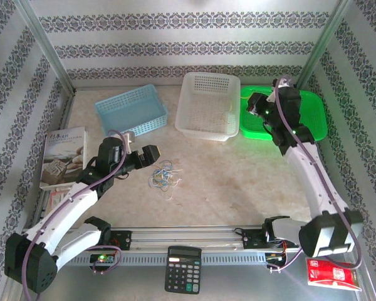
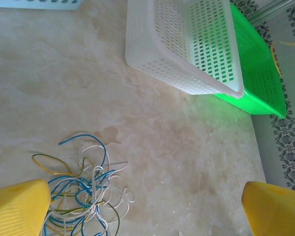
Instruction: Untangle the cables
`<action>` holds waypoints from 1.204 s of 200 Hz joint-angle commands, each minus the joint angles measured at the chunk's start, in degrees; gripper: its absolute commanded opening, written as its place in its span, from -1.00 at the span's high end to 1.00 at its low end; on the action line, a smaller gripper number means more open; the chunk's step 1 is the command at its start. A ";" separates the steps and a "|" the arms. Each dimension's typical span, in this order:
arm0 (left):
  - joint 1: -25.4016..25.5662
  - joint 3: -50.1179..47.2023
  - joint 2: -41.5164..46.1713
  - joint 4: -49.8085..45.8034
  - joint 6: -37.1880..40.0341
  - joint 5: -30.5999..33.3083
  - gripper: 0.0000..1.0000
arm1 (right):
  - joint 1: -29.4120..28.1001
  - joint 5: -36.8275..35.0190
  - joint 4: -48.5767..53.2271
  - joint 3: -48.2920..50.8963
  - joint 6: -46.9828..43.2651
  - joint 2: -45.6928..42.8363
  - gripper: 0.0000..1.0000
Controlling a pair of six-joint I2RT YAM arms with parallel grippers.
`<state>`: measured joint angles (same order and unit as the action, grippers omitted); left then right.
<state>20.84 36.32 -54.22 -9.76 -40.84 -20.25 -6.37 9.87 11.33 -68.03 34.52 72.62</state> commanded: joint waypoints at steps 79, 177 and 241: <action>3.32 2.32 -5.19 5.15 -0.67 3.20 -1.00 | -3.00 1.60 -4.06 -17.21 -2.71 29.39 1.00; 3.60 1.51 -2.30 3.21 -0.34 5.77 -1.00 | -7.43 0.50 -3.68 -20.40 -7.72 28.97 -0.31; 3.64 0.62 -0.20 -1.46 -0.06 7.20 -1.00 | -13.92 3.71 -6.52 -4.95 -6.52 13.83 -0.31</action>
<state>23.68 36.88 -55.79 -7.90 -41.01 -14.41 -15.99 12.97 6.26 -77.36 28.53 91.55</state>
